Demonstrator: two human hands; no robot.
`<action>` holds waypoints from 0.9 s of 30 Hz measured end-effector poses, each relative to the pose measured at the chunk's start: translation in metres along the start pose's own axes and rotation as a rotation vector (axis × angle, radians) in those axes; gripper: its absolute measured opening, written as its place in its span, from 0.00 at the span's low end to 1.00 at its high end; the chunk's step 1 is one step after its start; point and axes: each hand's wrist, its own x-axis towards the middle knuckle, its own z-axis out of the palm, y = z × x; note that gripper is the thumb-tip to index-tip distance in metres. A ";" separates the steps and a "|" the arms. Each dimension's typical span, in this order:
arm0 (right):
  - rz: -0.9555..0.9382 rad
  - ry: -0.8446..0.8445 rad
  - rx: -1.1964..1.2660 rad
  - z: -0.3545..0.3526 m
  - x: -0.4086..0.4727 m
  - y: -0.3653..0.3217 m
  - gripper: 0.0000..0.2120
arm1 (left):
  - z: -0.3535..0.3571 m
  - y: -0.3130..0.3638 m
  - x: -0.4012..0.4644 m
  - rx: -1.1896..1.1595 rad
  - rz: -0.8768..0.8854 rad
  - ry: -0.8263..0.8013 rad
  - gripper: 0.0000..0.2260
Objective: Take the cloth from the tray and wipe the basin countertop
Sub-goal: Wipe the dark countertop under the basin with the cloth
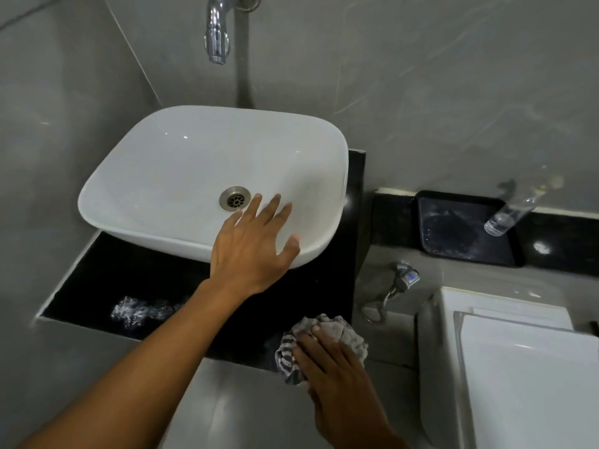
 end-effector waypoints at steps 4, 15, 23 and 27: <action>0.065 0.107 -0.050 -0.003 0.049 0.051 0.26 | 0.002 0.001 -0.002 0.009 -0.004 0.009 0.28; 0.352 0.031 -0.104 -0.040 0.220 0.168 0.23 | 0.002 0.000 0.001 -0.035 -0.024 0.045 0.29; 0.232 0.053 0.031 0.003 0.047 0.021 0.26 | 0.004 0.000 0.000 -0.032 -0.046 0.059 0.29; 0.200 -0.043 0.091 0.005 0.014 -0.017 0.26 | 0.000 0.000 -0.001 -0.079 -0.007 0.048 0.29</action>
